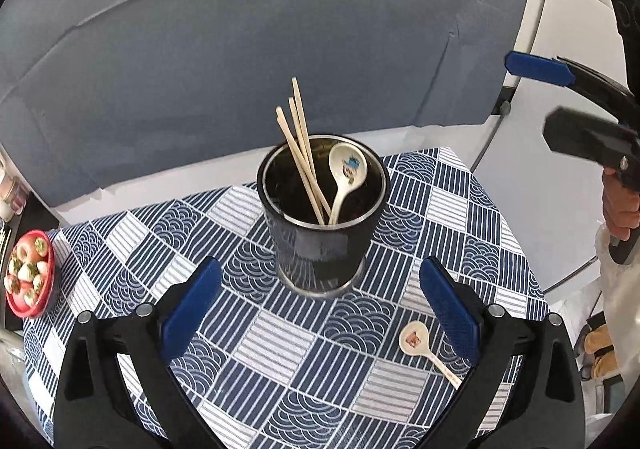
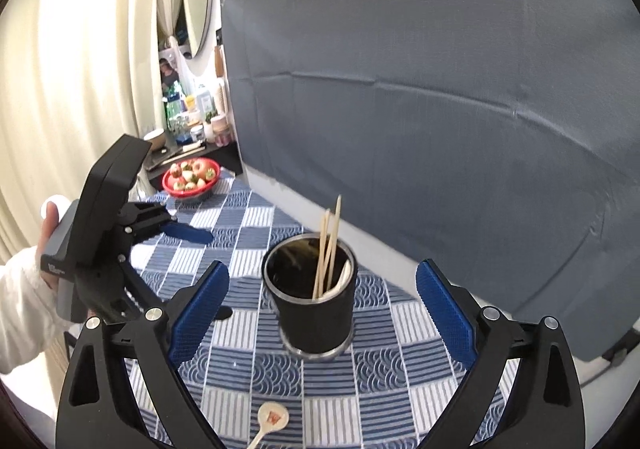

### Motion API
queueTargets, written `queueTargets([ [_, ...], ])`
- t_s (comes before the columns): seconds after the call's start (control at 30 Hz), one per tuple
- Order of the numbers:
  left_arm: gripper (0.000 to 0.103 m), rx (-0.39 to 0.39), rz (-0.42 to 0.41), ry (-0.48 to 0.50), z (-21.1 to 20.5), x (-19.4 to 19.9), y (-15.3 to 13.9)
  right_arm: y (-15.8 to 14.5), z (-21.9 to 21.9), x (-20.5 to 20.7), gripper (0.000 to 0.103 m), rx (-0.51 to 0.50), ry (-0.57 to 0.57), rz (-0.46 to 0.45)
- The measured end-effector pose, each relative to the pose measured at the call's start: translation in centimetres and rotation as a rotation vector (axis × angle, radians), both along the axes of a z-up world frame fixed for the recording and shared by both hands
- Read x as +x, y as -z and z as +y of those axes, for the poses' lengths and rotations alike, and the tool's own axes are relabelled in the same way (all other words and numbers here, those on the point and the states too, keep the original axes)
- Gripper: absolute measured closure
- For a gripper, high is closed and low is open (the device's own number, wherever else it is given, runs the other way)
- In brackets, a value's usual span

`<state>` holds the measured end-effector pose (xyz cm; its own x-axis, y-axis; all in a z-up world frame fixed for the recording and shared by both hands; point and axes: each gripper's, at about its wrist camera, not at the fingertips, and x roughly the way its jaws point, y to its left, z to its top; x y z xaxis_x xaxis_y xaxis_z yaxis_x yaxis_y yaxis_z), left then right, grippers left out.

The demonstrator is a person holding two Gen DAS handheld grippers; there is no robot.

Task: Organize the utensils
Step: 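Move both tools away from the cup toward the remaining spoons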

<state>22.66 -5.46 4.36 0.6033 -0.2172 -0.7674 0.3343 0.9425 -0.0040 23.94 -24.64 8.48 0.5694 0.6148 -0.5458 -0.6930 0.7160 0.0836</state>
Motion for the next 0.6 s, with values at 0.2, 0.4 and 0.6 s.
queueTargets([
  [0.2,0.006,-0.014,0.033,0.012,0.1,-1.7,1.0,1.5,-0.2,-2.2,0.012,-0.064,0.007,0.047],
  [0.4,0.006,-0.014,0.061,0.019,-0.2,-3.5,2.7,3.5,-0.5,-4.6,0.012,-0.113,0.035,0.092],
  [0.6,0.006,-0.003,0.096,0.040,-0.9,-4.6,4.8,5.7,-1.3,-6.7,0.012,-0.153,0.064,0.139],
])
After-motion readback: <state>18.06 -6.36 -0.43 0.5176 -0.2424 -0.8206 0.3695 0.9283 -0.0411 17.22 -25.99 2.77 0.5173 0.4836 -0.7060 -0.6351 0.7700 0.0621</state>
